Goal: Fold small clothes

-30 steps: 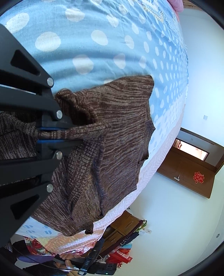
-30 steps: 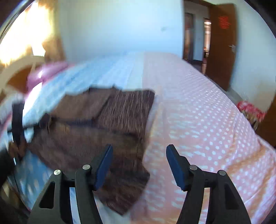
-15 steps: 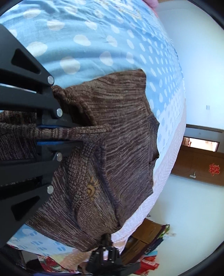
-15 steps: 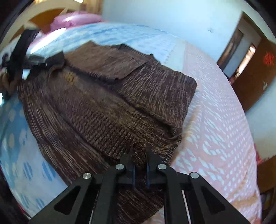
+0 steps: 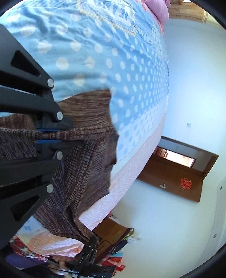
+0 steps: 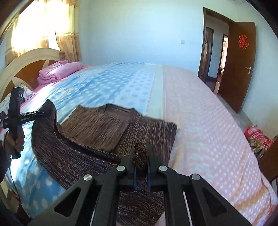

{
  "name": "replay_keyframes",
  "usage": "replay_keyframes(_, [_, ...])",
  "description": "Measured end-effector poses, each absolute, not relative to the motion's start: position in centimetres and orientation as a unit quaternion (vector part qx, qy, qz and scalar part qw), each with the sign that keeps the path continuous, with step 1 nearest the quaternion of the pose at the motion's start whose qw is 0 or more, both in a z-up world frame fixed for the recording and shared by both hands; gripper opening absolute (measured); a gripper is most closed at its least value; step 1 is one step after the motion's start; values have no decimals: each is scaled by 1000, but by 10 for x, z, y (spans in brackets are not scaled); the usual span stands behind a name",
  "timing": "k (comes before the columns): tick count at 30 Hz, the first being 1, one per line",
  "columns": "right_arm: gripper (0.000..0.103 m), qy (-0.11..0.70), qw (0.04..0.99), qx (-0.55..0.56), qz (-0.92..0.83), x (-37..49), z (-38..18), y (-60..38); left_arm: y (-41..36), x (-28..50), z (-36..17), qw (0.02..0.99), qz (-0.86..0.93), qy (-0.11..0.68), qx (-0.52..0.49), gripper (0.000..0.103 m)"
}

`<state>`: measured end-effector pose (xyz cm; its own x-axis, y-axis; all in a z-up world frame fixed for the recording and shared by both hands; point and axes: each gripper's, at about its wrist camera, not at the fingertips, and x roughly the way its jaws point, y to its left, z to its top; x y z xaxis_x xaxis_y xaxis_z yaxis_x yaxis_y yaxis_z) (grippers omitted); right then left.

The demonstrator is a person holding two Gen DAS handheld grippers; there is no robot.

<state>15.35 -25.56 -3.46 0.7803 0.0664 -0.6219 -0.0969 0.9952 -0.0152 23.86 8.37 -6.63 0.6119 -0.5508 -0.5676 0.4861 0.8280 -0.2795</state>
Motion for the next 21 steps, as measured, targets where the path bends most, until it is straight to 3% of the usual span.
replay_keyframes(7, [8,323,946,3,10,248,-36,-275,84,300,-62,910,-248,325,-75,6])
replay_keyframes(14, [9,392,918,42,-40,337,-129,-299,59,365,-132,891,-170,416,-57,9])
replay_keyframes(16, [16,401,914,46,-49,341,-148,-301,63,368,-145,887,-171,424,-72,12])
replay_keyframes(17, [25,392,917,56,-53,338,-145,-305,67,367,-143,886,-174,422,-79,14])
replay_keyframes(18, [41,387,918,60,-59,337,-142,-309,68,367,-143,886,-174,424,-78,17])
replay_keyframes(19, [48,386,918,65,-67,337,-142,-312,68,367,-144,885,-178,423,-75,17])
replay_keyframes(21, [51,392,912,101,-67,337,-144,-326,69,368,-144,884,-182,423,-80,19])
